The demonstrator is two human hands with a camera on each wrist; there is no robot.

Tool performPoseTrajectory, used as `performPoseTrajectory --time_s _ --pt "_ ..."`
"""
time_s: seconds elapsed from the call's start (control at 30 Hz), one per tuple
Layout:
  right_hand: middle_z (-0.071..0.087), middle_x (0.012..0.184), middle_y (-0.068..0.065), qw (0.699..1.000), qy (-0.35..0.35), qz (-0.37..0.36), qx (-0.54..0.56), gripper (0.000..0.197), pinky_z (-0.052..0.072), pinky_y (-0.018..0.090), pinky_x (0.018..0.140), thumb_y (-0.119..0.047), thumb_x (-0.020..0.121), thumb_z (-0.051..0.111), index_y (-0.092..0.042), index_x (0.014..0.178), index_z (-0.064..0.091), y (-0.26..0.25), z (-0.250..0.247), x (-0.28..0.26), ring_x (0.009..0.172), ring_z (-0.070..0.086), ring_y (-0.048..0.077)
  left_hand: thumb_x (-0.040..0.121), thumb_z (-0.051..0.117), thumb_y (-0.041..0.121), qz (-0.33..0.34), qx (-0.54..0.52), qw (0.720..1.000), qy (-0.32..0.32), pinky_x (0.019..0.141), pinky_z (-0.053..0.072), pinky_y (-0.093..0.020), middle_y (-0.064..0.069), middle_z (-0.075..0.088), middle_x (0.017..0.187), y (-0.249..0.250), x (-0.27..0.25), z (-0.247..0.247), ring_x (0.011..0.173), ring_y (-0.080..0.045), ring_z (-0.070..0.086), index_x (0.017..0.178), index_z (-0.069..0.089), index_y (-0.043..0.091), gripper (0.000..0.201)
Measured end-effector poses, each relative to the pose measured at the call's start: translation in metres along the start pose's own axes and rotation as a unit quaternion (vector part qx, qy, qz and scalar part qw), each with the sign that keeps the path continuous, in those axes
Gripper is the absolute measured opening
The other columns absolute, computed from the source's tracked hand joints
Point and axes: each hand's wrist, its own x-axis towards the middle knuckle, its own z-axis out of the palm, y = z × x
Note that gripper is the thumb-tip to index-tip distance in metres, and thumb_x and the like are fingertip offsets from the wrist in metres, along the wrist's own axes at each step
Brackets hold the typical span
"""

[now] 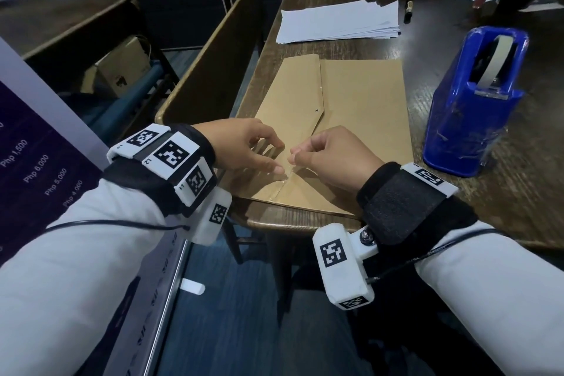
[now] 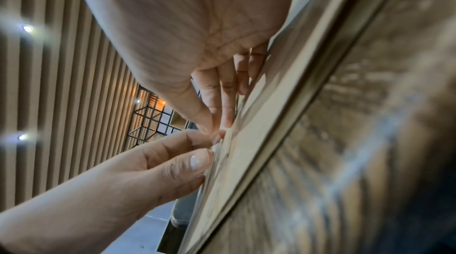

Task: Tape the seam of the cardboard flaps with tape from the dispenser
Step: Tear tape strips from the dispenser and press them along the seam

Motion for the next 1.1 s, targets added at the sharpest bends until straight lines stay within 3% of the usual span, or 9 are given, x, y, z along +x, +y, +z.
performPoseTrajectory --time_s 0.17,0.3,0.43,0.6,0.9,1.1 --pt "0.070 0.099 -0.001 1.000 -0.003 -0.009 0.000 0.016 0.047 0.044 0.095 -0.032 0.077 0.069 -0.018 0.070 0.072 0.0024 0.0001 0.0019 0.112 0.054 0.020 0.062 0.069 0.063 -0.010 0.000 1.000 0.002 0.101 0.043 -0.036 0.010 0.046 0.135 0.0029 -0.0003 0.0008 0.120 -0.014 0.046 0.125 0.051 0.038 0.070" --pt "0.072 0.094 -0.004 1.000 0.001 -0.018 0.003 0.016 0.048 0.044 0.095 -0.031 0.077 0.069 -0.017 0.068 0.072 0.0040 0.0007 0.0025 0.112 0.054 0.020 0.065 0.072 0.061 -0.015 0.002 1.000 0.010 0.099 0.043 -0.035 0.011 0.046 0.132 0.0041 0.0015 0.0017 0.119 -0.014 0.046 0.125 0.051 0.036 0.068" --pt "0.073 0.089 -0.006 1.000 0.000 -0.019 0.014 0.018 0.050 0.045 0.092 -0.035 0.070 0.066 -0.020 0.064 0.073 0.0052 0.0025 0.0033 0.111 0.055 0.020 0.063 0.072 0.063 -0.018 0.007 1.000 0.015 0.101 0.043 -0.038 0.011 0.046 0.129 0.0051 0.0033 0.0028 0.119 -0.015 0.047 0.123 0.050 0.037 0.069" --pt "0.072 0.093 -0.007 1.000 0.006 -0.019 0.024 0.022 0.050 0.045 0.092 -0.044 0.058 0.062 -0.026 0.064 0.073 0.0052 0.0049 0.0035 0.112 0.056 0.020 0.064 0.073 0.062 -0.019 0.019 0.999 0.023 0.098 0.042 -0.034 0.012 0.044 0.129 0.0059 0.0054 0.0053 0.119 -0.013 0.045 0.123 0.048 0.036 0.070" --pt "0.072 0.092 -0.009 1.000 0.006 -0.025 0.008 0.018 0.049 0.046 0.094 -0.038 0.068 0.065 -0.027 0.055 0.069 0.0047 0.0038 0.0024 0.112 0.056 0.025 0.066 0.075 0.057 -0.014 0.022 0.999 0.025 0.089 0.045 -0.031 0.011 0.044 0.126 0.0081 0.0059 0.0077 0.108 -0.013 0.048 0.126 0.047 0.032 0.070" --pt "0.071 0.093 -0.001 1.000 0.001 -0.016 0.022 0.017 0.050 0.045 0.091 -0.036 0.066 0.069 -0.020 0.067 0.074 0.0049 0.0020 0.0020 0.111 0.056 0.020 0.065 0.075 0.057 -0.012 0.029 0.999 0.021 0.083 0.045 -0.029 0.012 0.042 0.120 0.0082 0.0074 0.0077 0.102 -0.012 0.048 0.124 0.046 0.032 0.070"
